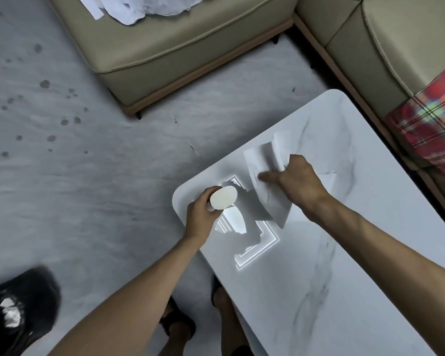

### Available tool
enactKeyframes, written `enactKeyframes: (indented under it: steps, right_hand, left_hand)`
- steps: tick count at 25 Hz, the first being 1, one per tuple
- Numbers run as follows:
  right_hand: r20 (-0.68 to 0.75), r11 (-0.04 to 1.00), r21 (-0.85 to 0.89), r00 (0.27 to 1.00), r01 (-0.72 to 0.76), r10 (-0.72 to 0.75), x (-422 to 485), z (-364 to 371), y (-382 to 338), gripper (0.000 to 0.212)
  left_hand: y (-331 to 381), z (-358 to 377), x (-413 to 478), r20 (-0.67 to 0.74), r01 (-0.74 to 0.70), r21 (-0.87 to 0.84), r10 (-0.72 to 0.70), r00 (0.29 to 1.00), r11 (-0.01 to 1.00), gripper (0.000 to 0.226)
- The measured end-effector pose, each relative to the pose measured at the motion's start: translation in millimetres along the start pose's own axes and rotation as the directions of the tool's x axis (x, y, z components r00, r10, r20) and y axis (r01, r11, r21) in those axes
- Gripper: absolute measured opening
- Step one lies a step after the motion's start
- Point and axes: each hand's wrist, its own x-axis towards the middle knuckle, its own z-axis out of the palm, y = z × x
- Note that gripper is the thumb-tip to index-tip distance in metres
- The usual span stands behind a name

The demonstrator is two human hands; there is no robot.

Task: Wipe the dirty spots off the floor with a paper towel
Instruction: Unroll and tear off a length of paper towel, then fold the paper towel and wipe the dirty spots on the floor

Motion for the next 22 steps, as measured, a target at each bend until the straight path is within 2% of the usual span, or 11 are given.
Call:
enactKeyframes:
  steps: [2,4,6,7,10,12,14,16,19,20,22]
  right_hand:
    - [-0.007,1.0,-0.011,1.0,0.001,-0.001,-5,0,-5,0.024]
    - [-0.003,1.0,-0.029,1.0,-0.003,0.003,-12,0,-10,0.022]
    - [0.003,0.999,-0.051,1.0,-0.005,0.005,-26,-3,-19,0.023]
    - [0.003,0.998,-0.066,1.0,-0.004,0.005,-35,-5,-27,0.024]
    - [-0.005,0.997,-0.073,1.0,0.004,-0.005,-67,-17,-64,0.03]
    - [0.014,0.999,-0.002,0.999,0.041,-0.041,-96,-27,-105,0.029]
    - [0.024,0.986,0.128,0.994,0.104,-0.108,-132,-38,-155,0.028]
    - [0.031,0.951,0.268,0.986,0.152,-0.166,-172,-46,-208,0.023]
    - [0.093,0.898,0.378,0.957,0.223,-0.276,-228,-56,-284,0.019]
    - [0.124,0.88,0.394,0.934,0.264,-0.336,-246,-57,-308,0.022]
    - [0.242,0.834,0.43,0.845,0.347,-0.477,-281,-59,-350,0.041]
  left_hand:
    - [4,0,-2,0.016,0.002,0.048,-0.002,1.0,0.999,0.057]
    - [13,-9,-5,0.057,0.075,0.12,-0.083,0.995,0.99,0.081]
    - [31,-27,-12,0.133,0.122,0.221,-0.154,0.979,0.968,0.099]
    - [45,-38,-16,0.182,0.107,0.251,-0.155,0.971,0.962,0.101]
    - [105,-76,-32,0.374,0.016,0.185,-0.085,0.924,0.983,0.085]
    - [163,-102,-49,0.529,0.062,0.02,-0.063,0.847,0.998,0.066]
    - [223,-126,-73,0.604,0.087,-0.147,0.019,0.797,0.985,0.043]
    - [279,-156,-103,0.532,0.054,-0.247,0.089,0.842,0.968,0.028]
    - [349,-213,-141,0.38,-0.029,-0.305,0.149,0.913,0.952,0.028]
    - [372,-238,-156,0.342,-0.057,-0.328,0.175,0.923,0.943,0.03]
    - [413,-290,-190,0.253,-0.094,-0.44,0.224,0.941,0.893,0.034]
